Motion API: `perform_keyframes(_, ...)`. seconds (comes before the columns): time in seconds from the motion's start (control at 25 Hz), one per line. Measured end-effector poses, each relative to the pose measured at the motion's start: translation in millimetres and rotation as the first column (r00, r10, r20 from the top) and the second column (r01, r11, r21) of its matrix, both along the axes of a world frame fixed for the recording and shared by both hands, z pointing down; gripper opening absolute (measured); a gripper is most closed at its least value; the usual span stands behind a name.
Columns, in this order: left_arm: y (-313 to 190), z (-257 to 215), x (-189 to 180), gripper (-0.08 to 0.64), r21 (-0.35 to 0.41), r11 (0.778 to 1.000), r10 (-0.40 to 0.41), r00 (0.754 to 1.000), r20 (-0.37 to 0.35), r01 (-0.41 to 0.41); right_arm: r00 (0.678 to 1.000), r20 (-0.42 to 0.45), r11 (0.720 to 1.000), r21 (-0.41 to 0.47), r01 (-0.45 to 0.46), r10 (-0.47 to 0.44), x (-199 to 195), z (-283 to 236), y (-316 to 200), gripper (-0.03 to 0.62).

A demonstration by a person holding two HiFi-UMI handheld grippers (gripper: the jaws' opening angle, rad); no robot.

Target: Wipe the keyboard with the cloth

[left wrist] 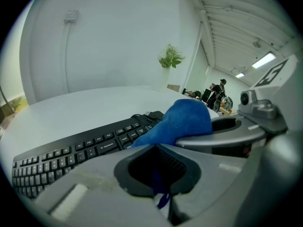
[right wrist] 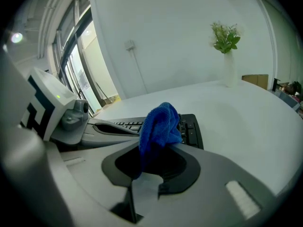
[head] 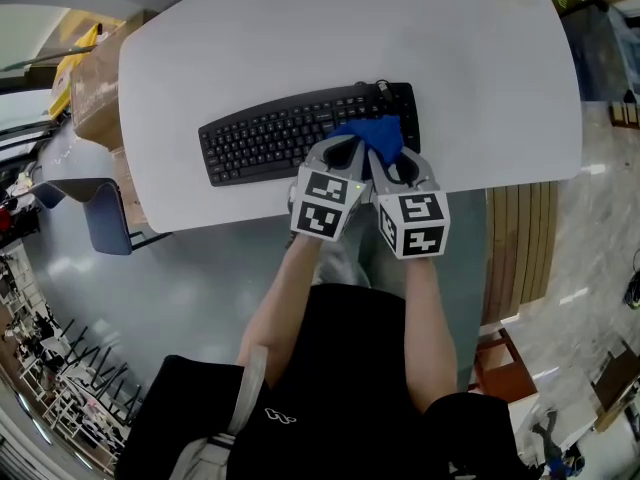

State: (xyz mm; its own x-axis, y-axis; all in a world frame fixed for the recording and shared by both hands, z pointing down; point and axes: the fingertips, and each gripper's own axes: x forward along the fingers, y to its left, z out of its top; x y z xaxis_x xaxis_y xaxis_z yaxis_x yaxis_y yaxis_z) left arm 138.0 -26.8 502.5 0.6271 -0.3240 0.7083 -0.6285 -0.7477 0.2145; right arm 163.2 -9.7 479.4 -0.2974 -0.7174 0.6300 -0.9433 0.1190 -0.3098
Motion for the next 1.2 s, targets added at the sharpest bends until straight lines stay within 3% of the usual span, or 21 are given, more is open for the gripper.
perform_keyframes(0.32, 7.9, 0.4, 34.3, -0.003, 0.002, 0.999, 0.051, 0.999, -0.003, -0.051, 0.999, -0.004, 0.999, -0.002, -0.046, 0.046, 33.5, 1.3, 8.6, 0.086)
perform_keyframes(0.92, 7.7, -12.7, 66.0, -0.004, 0.033, 0.997, 0.076, 0.997, 0.008, -0.077, 0.996, 0.048, 0.996, 0.039, -0.076, 0.074, 66.6, -6.9, 13.1, 0.087)
perform_keyframes(1.2, 20.0, -7.5, 90.0, -0.005, 0.026, 0.994, 0.107, 0.994, 0.021, -0.108, 0.994, 0.048, 0.995, 0.004, -0.103, 0.102, 87.5, 6.4, 24.9, 0.087)
